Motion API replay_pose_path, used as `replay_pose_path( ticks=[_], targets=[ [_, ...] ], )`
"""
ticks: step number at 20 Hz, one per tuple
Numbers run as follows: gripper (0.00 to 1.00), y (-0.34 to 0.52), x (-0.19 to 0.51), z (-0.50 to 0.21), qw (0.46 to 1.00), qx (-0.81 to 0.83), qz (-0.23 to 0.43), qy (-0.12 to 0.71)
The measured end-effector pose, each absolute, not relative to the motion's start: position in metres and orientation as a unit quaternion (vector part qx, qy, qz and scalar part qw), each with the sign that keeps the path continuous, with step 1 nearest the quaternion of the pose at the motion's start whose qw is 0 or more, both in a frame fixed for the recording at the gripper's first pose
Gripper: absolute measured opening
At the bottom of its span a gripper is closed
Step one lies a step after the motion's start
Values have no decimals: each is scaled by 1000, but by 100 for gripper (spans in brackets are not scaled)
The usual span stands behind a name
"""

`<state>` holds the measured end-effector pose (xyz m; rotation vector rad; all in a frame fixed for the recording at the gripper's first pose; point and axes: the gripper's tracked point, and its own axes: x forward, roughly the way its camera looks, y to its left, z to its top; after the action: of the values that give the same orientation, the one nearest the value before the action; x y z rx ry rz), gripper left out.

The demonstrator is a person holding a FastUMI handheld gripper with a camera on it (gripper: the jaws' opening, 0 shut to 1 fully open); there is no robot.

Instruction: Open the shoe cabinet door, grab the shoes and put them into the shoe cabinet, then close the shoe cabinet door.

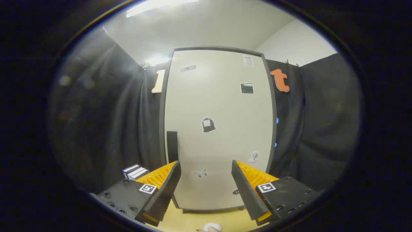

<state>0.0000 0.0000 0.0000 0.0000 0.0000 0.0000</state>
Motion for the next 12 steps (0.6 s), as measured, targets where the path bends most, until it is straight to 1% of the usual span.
replay_pose_path(
  ticks=[12],
  targets=[
    [97,2,0,-3,1000,6,-2,7]
  ],
)
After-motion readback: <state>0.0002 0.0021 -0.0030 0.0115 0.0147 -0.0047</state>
